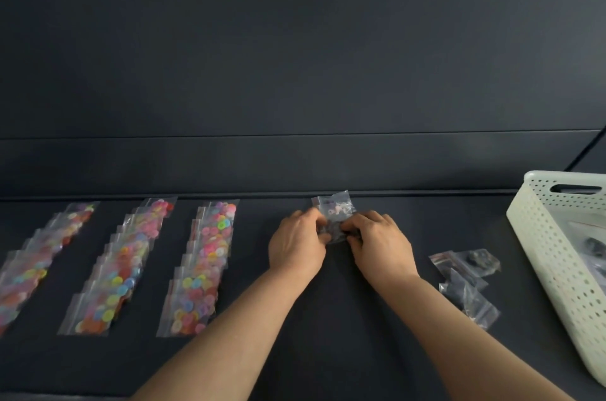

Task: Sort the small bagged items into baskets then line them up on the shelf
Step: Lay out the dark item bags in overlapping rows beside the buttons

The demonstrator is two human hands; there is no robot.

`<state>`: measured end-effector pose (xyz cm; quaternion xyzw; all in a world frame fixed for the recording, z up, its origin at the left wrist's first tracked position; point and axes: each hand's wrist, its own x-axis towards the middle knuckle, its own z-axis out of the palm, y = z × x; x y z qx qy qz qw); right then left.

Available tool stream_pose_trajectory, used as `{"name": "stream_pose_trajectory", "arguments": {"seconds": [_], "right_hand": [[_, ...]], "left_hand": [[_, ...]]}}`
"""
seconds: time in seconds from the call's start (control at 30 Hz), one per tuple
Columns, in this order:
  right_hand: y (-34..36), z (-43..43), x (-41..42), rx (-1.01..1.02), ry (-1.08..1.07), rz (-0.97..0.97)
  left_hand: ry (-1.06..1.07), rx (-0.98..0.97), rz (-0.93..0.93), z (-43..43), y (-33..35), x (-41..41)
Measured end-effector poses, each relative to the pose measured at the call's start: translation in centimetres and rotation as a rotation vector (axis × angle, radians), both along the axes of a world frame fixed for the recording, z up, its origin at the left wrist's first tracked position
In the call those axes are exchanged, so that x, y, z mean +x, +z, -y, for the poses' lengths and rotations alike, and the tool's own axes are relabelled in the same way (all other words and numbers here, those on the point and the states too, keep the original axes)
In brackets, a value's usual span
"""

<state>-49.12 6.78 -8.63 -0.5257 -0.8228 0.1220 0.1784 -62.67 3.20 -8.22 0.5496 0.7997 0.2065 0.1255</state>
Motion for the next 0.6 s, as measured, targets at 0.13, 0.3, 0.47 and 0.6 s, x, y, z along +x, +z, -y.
{"name": "stream_pose_trajectory", "arguments": {"seconds": [0.13,0.3,0.47,0.6], "right_hand": [[0.8,-0.2,0.1,0.004,0.002,0.004],[2.3,0.1,4.0,0.101,-0.1,0.061],[2.9,0.9,9.2,0.069,-0.213,0.148],[2.8,1.9,12.1,0.049,-0.262,0.168]], "left_hand": [[-0.004,0.027,0.04,-0.2,0.6,-0.3],[-0.041,0.046,0.054,-0.4,2.3,0.6],[-0.162,-0.062,0.122,-0.6,3.2,4.7],[-0.251,-0.132,0.119,-0.7,3.1,8.8]]}}
